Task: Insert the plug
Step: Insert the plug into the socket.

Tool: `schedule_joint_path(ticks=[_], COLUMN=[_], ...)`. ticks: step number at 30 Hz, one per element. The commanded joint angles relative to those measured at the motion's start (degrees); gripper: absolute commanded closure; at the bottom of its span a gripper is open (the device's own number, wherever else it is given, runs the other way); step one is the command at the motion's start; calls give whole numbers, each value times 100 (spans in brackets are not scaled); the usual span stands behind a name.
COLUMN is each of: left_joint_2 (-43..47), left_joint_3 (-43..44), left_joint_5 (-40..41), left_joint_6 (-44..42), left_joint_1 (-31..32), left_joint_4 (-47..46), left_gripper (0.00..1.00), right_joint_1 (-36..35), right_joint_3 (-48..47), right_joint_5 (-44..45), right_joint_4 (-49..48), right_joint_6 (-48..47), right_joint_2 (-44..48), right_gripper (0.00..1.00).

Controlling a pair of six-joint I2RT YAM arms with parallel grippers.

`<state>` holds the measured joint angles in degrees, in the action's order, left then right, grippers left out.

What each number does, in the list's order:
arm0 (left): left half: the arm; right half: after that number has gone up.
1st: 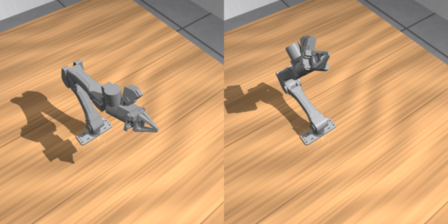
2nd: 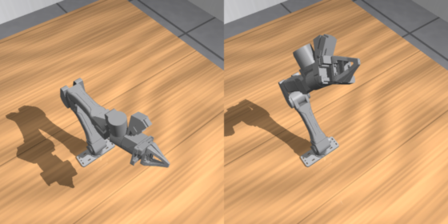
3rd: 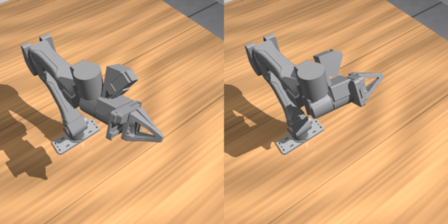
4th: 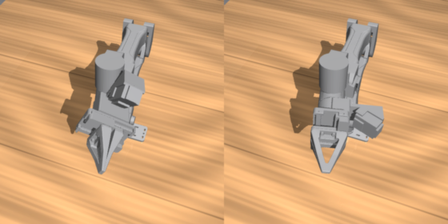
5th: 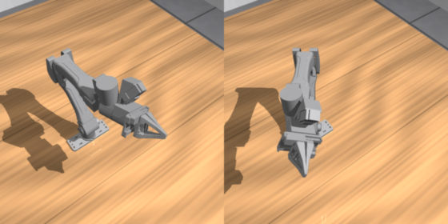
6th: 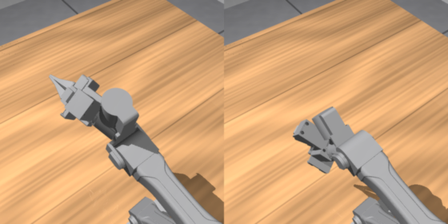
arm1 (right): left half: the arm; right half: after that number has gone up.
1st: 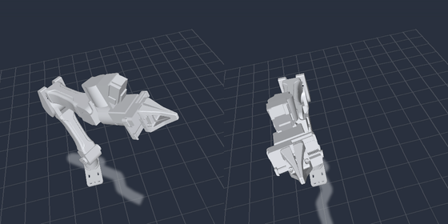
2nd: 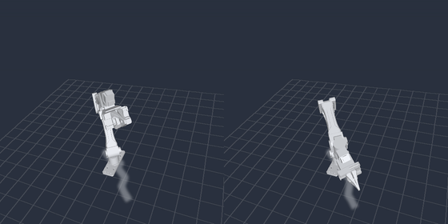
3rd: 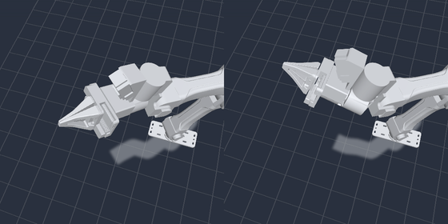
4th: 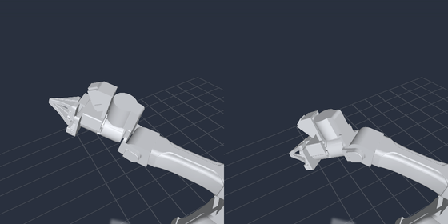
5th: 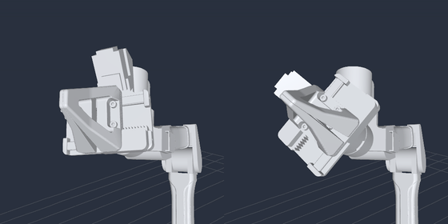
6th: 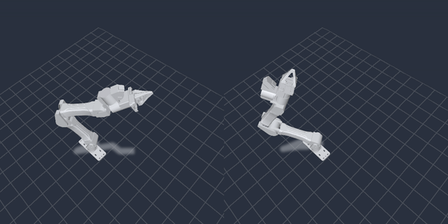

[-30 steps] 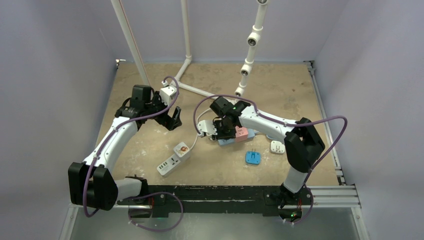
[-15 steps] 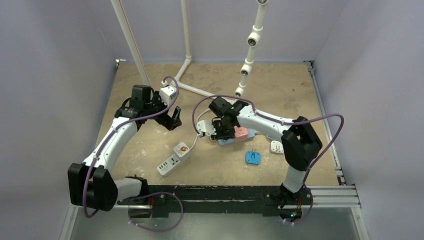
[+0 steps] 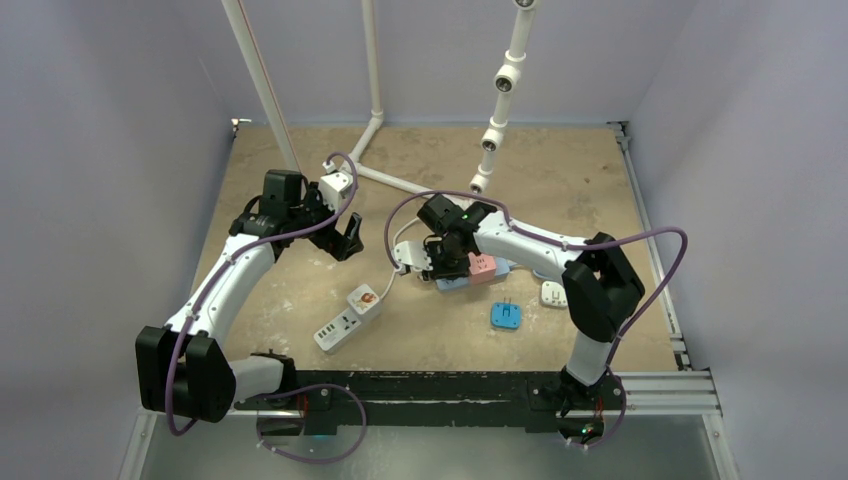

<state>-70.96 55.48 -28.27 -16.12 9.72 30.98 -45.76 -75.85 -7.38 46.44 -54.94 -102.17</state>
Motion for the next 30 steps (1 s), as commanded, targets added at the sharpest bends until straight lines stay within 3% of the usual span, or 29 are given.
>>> schedule_joint_path(ticks=[1, 30], left_joint_2=[143, 205], left_joint_3=[128, 436], left_joint_5=[-3, 48], left_joint_6=[-111, -146], left_joint_1=[-27, -33], left_joint_4=[-74, 16], left_gripper=[1, 1], right_joint_1=[-20, -21], right_joint_3=[255, 1063], right_joint_5=[-88, -252], right_joint_4=[133, -152], right_joint_6=[61, 204], right_joint_2=[-130, -284], right_gripper=[100, 100])
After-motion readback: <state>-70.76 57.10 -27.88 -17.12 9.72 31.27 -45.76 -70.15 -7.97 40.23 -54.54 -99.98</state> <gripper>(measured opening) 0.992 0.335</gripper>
